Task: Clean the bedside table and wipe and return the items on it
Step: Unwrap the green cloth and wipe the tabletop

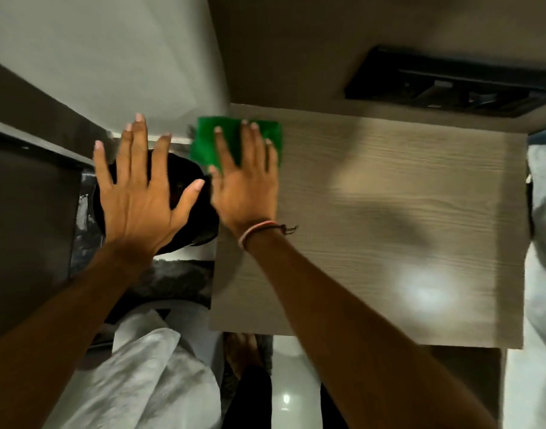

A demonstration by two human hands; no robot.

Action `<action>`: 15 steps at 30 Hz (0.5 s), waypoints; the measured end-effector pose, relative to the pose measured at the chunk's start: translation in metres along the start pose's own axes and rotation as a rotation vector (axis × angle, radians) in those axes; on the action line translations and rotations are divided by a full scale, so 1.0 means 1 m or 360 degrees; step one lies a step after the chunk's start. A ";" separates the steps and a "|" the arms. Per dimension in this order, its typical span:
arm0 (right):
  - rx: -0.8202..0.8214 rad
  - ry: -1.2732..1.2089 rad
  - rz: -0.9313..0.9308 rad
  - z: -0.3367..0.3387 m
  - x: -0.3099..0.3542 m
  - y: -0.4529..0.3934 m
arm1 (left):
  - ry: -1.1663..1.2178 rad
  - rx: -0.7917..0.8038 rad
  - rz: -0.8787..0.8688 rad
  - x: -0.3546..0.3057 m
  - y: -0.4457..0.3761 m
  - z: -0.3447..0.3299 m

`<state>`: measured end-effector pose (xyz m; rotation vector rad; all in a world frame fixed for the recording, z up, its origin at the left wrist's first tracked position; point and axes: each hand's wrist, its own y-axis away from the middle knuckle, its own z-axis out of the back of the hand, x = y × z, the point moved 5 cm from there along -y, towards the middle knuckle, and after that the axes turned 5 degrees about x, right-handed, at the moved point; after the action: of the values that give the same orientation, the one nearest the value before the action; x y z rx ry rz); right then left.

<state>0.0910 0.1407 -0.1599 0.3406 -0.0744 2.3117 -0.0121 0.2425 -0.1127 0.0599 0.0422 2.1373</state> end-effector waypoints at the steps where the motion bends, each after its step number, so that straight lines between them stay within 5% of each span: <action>1: 0.0067 0.0034 0.0060 -0.007 0.013 0.006 | 0.0010 0.0000 -0.0011 0.004 0.002 0.001; 6: 0.0010 0.0042 0.0050 -0.001 -0.042 0.046 | 0.0015 0.0003 -0.0072 0.007 0.009 0.007; 12: -0.0232 0.0139 -0.0864 0.054 -0.248 0.127 | 0.0050 0.0024 -0.0153 -0.032 0.008 0.006; 15: -0.0195 0.0017 -0.1198 0.072 -0.299 0.141 | 0.0061 0.0021 -0.0192 -0.050 0.008 0.005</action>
<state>0.2016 -0.1786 -0.1635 0.2378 -0.0674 1.5559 0.0080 0.1961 -0.1088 0.0235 0.0807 2.0175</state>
